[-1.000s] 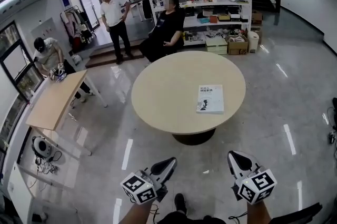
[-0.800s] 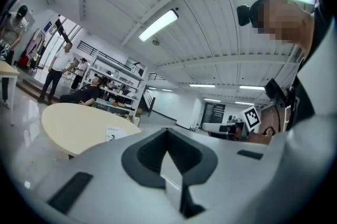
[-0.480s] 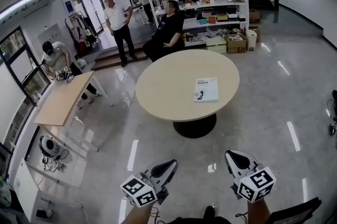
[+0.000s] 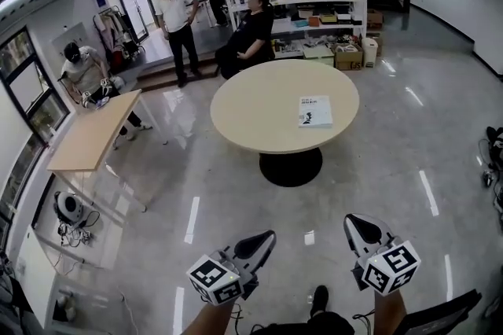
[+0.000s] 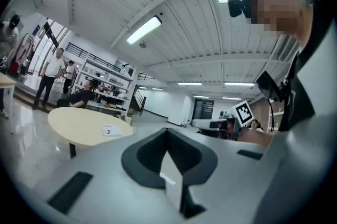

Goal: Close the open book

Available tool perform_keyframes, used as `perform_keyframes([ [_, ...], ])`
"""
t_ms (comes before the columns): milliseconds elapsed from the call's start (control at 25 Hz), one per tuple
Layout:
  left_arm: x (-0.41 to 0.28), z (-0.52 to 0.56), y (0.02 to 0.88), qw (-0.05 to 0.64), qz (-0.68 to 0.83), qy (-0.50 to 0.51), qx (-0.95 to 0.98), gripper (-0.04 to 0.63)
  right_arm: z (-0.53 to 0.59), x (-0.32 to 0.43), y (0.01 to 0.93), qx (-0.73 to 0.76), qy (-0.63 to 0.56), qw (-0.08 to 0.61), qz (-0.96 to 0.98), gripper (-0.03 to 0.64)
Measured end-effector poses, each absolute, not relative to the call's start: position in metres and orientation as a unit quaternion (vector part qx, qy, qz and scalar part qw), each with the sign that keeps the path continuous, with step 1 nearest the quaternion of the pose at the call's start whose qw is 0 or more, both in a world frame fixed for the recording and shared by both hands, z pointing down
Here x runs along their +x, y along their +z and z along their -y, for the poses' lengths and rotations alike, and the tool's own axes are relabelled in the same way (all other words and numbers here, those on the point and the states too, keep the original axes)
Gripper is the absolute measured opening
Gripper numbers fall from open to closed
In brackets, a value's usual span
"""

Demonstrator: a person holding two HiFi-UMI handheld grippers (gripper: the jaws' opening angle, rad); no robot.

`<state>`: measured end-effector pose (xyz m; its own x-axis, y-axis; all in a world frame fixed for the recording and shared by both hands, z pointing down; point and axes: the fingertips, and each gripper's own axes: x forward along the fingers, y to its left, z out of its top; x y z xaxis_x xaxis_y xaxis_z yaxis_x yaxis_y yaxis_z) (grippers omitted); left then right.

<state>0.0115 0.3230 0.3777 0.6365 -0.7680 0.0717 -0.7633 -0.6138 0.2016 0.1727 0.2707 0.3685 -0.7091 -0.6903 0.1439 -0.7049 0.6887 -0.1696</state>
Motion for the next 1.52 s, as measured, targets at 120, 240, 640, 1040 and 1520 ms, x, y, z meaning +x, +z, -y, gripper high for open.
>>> perform_keyframes([
  [120, 0.0, -0.36, 0.382, 0.115, 0.414, -0.015, 0.903, -0.006, -0.311, 0.165, 0.37, 0.397, 0.117, 0.032, 0.91, -0.002],
  [240, -0.003, -0.393, 0.382, 0.12, 0.397, -0.029, 0.909, -0.006, -0.347, 0.158, 0.371, 0.411, 0.117, 0.039, 0.903, -0.002],
  [640, -0.002, -0.449, 0.367, 0.12, 0.408, -0.04, 0.904, -0.006, -0.414, 0.171, 0.351, 0.432, 0.112, 0.019, 0.894, -0.002],
  [1040, 0.031, -0.47, 0.353, 0.105, 0.413, -0.032, 0.904, -0.006, -0.434, 0.206, 0.343, 0.432, 0.096, 0.015, 0.897, -0.002],
  [1520, 0.035, -0.478, 0.355, 0.11, 0.436, -0.036, 0.892, -0.006, -0.445, 0.22, 0.349, 0.426, 0.101, 0.015, 0.899, -0.002],
])
